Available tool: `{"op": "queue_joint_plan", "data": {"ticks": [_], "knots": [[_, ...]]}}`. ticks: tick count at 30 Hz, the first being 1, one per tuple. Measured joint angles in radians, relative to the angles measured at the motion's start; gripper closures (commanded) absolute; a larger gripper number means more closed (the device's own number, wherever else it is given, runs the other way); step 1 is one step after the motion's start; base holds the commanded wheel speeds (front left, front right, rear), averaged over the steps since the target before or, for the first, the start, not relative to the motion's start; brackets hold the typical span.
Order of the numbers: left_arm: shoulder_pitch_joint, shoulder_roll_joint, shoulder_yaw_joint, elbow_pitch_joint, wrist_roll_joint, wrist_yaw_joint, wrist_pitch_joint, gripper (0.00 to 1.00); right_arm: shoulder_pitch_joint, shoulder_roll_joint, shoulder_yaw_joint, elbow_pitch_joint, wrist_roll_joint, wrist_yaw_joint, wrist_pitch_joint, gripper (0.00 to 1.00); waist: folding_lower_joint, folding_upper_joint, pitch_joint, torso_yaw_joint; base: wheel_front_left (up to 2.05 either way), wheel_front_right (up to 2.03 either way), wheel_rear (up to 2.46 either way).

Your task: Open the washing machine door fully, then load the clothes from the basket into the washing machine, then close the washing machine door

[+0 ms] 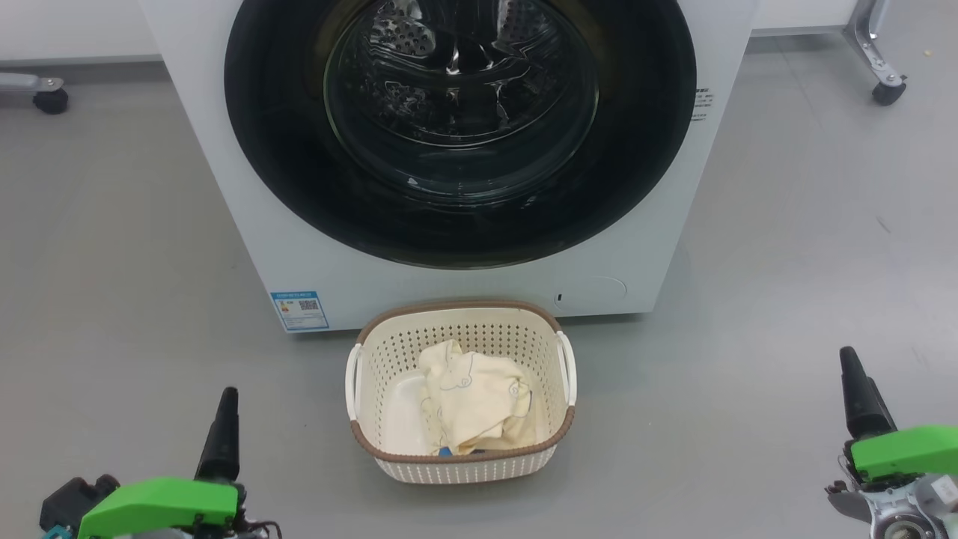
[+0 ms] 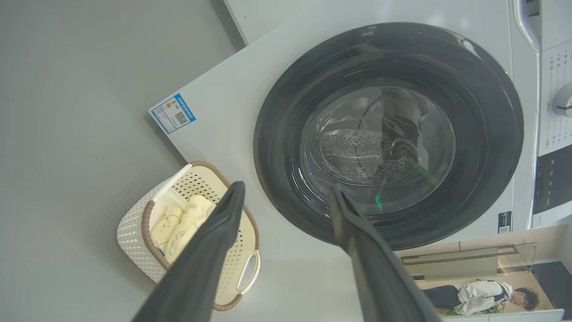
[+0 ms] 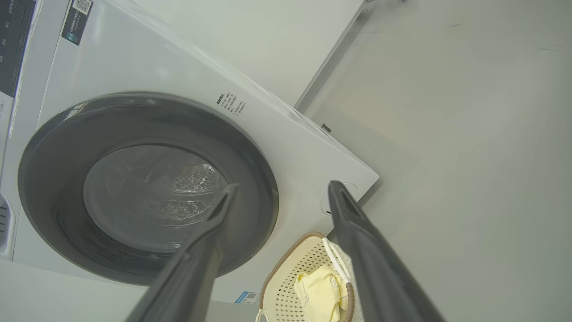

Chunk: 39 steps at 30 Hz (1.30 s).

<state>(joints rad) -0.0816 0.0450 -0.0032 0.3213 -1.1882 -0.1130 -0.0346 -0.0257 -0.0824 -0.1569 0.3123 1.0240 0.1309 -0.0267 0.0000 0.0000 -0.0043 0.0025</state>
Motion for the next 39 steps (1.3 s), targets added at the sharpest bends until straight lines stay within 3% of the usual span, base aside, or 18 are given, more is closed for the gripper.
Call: {"op": "queue_joint_plan", "data": {"ticks": [16,39], "knots": [[-0.019,-0.003,-0.033,-0.001,0.250,0.000,-0.046,0.00,-0.004,0.002,0.026,-0.012,-0.263,0.000,-0.043,0.00,0.0000,0.0000,-0.003,0.006,0.00,0.00,0.00],[-0.035,-0.003,-0.094,-0.002,0.601,0.008,-0.108,0.00,-0.005,0.000,-0.004,-0.011,-0.527,0.000,-0.091,0.00,0.0000,0.0000,-0.010,0.012,0.00,0.00,0.00]]}}
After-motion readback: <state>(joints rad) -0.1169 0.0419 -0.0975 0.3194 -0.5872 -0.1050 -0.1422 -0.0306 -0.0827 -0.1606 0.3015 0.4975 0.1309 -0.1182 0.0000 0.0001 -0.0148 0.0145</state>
